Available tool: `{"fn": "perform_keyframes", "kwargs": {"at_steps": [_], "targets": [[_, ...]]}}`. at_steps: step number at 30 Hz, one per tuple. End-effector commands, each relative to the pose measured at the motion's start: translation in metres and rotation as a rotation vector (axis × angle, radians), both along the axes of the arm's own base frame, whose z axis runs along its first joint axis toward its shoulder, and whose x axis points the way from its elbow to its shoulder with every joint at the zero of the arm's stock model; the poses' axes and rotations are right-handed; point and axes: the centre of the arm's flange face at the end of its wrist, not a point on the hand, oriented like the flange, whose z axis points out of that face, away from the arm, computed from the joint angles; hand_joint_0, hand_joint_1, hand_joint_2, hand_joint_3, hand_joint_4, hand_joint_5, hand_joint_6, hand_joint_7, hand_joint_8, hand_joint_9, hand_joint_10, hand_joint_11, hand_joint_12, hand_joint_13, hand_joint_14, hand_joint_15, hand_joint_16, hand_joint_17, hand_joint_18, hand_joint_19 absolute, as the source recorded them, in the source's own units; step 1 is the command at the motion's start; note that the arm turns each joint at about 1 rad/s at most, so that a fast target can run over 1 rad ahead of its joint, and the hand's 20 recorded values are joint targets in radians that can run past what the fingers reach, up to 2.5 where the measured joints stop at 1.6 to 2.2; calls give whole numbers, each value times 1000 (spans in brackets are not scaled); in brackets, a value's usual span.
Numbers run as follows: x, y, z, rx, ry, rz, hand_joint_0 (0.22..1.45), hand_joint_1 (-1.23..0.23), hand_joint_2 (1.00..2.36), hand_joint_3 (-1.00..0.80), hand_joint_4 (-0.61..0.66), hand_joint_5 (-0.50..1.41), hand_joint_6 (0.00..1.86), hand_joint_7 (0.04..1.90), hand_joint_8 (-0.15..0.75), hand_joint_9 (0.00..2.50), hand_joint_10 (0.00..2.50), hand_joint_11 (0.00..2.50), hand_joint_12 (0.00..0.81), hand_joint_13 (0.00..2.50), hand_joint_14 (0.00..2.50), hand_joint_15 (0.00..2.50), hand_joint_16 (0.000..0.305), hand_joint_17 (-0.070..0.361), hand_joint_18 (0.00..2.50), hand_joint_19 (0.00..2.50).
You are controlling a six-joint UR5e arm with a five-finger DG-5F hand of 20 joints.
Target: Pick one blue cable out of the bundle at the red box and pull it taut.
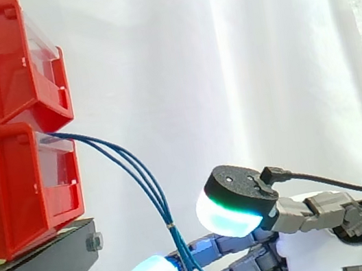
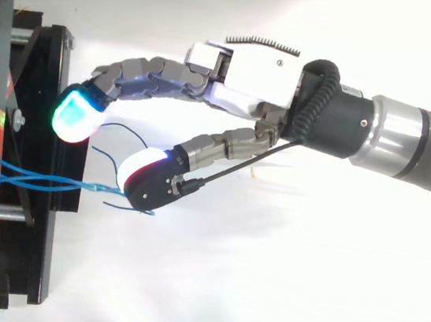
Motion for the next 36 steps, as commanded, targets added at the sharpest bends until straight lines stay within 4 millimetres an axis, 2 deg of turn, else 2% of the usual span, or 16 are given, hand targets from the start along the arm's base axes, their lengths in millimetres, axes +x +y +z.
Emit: {"fn": "perform_keyframes", "kwargs": {"at_steps": [1, 3, 6, 7, 9, 24, 36], "targets": [[1, 4, 0, -7, -3, 5, 472, -726, 1000, -500, 327, -167, 502, 756, 345, 376, 1, 87, 401, 167, 3, 107, 61, 138, 164, 157], [2, 8, -2, -15, -5, 9, 478, -724, 1000, -500, 329, -164, 502, 767, 345, 381, 1, 89, 400, 172, 3, 114, 61, 137, 171, 169], [4, 11, -20, -14, -2, 19, 494, -723, 1000, -500, 341, -157, 502, 798, 344, 394, 1, 94, 392, 182, 3, 103, 60, 134, 179, 159], [7, 12, -37, -6, -17, 20, 495, -724, 1000, -500, 344, -157, 503, 802, 344, 396, 2, 100, 391, 183, 3, 103, 60, 134, 180, 164], [9, 15, -39, 4, -37, 22, 510, -722, 1000, -500, 350, -149, 503, 839, 340, 406, 2, 104, 386, 190, 3, 111, 59, 132, 185, 168], [16, 16, -28, 48, -81, 33, 556, -716, 1000, -500, 356, -122, 503, 999, 334, 433, 3, 130, 373, 211, 3, 111, 55, 125, 207, 174], [20, 12, -23, 57, -96, 54, 559, -717, 1000, -500, 345, -120, 503, 1034, 336, 440, 3, 140, 372, 218, 3, 117, 55, 124, 214, 190]]}}
